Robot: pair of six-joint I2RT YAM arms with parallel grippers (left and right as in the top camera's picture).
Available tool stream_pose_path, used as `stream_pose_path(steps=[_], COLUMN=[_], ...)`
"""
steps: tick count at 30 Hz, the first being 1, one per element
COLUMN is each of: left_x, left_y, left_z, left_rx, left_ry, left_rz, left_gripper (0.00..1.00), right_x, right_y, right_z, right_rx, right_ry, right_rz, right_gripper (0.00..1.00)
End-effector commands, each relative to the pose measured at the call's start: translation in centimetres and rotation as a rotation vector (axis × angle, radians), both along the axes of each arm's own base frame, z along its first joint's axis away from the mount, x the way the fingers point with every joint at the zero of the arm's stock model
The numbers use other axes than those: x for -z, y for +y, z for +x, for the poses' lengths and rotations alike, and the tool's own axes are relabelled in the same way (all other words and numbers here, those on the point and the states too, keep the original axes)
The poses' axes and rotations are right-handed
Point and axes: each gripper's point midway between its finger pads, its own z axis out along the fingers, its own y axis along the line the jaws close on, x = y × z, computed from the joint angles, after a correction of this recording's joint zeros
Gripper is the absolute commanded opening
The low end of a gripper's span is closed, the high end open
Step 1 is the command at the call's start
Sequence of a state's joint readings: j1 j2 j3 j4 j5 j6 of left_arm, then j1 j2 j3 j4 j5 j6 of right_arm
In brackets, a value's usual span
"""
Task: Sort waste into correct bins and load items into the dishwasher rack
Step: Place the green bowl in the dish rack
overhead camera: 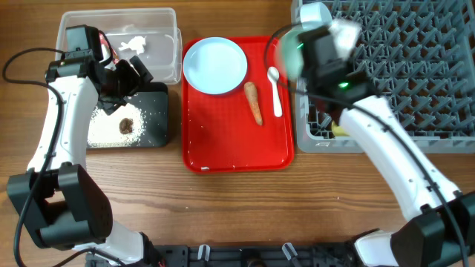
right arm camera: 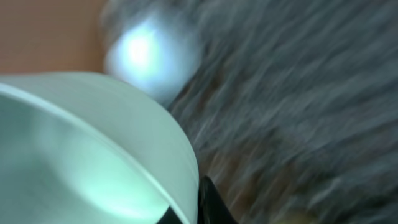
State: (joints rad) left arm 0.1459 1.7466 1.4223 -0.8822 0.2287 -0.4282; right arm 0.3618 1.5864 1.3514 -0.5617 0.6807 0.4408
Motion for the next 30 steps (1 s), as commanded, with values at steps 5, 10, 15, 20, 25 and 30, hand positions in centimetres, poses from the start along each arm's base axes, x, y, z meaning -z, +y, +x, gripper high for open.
stream_pose_path(steps=[5, 10, 15, 20, 25, 30], left_x=[-0.6, -0.6, -0.6, -0.6, -0.6, -0.6], left_y=[0.2, 0.2, 0.2, 0.2, 0.2, 0.2], left_z=[0.1, 0.1, 0.1, 0.1, 0.1, 0.1], left_rx=[-0.002, -0.002, -0.002, -0.002, -0.002, -0.002], left_ry=[-0.017, -0.017, -0.017, -0.017, -0.017, -0.017], left_rz=[0.009, 0.009, 0.009, 0.009, 0.009, 0.009], left_gripper=[1.00, 1.00, 1.00, 1.00, 1.00, 1.00], right_x=[-6.1, -0.3, 3.9, 5.6, 5.5, 5.6], right_y=[-8.0, -7.6, -5.3, -3.3, -3.0, 0.7], right_z=[4.0, 5.3, 5.3, 5.9, 5.8, 5.6], right_rx=[0.185, 0.085, 0.005, -0.070, -0.066, -0.139], right_ry=[0.164, 0.497, 0.582, 0.567, 0.569, 0.522], right_rz=[-0.883, -1.123, -1.184, -1.193, -1.199, -1.219], right_gripper=[0.04, 0.04, 0.04, 0.04, 0.04, 0.04])
